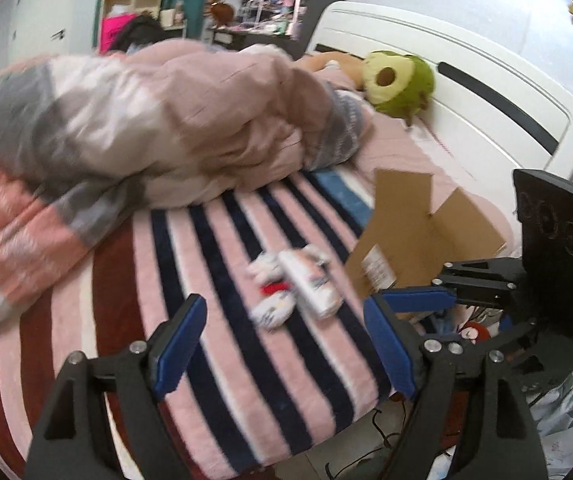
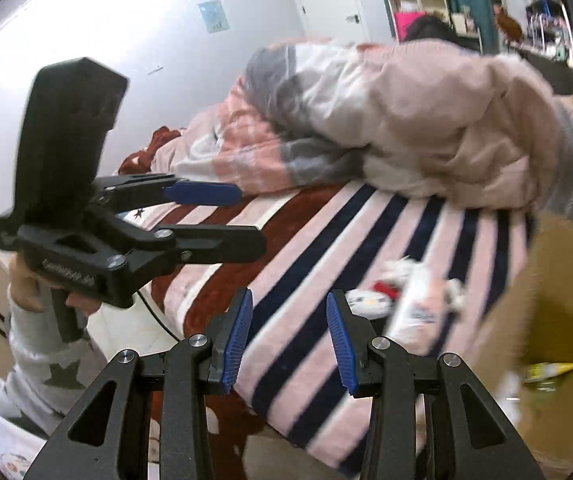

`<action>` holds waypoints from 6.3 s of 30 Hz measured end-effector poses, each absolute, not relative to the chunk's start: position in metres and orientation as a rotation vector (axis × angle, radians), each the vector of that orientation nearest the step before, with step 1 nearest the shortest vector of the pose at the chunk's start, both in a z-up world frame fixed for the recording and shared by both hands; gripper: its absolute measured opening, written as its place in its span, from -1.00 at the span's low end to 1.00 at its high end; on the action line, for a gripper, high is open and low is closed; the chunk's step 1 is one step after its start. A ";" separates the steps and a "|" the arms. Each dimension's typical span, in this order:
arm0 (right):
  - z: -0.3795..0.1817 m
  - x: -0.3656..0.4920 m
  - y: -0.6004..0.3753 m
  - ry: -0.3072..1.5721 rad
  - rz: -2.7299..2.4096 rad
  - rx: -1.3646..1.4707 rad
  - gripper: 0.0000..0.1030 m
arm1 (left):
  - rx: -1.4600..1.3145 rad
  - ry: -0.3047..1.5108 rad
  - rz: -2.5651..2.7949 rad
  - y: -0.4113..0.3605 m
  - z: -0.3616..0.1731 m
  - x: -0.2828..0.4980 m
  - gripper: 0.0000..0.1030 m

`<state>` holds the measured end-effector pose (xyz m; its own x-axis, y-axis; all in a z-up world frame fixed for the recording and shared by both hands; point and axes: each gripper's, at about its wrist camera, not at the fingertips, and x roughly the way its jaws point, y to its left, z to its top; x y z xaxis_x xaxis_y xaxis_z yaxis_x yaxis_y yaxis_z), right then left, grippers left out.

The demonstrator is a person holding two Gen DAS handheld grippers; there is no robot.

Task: Organize objects
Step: 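Move the right gripper back to the white packet, then close the right gripper on the white packet and lift it, then carry the white packet into the box and open the right gripper, then move the right gripper back to the Hello Kitty plush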

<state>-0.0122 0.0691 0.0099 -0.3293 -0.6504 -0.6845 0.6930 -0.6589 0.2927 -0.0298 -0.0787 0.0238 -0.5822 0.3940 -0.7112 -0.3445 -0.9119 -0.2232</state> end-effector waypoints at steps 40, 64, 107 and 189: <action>-0.120 -0.088 0.066 0.134 -2.571 1.341 -0.73 | -1.221 -0.277 2.393 -0.148 -0.064 -0.023 0.52; -0.120 -0.015 -0.011 0.377 -2.128 1.115 0.31 | -1.253 -0.299 2.426 -0.160 -0.061 -0.022 0.52; 0.044 -0.016 0.094 0.317 -2.140 0.828 -0.56 | -1.005 -0.008 2.463 -0.003 0.056 -0.055 0.35; -0.091 -0.074 0.040 0.259 -2.173 1.204 0.31 | -1.261 -0.236 2.486 -0.122 -0.060 -0.029 0.67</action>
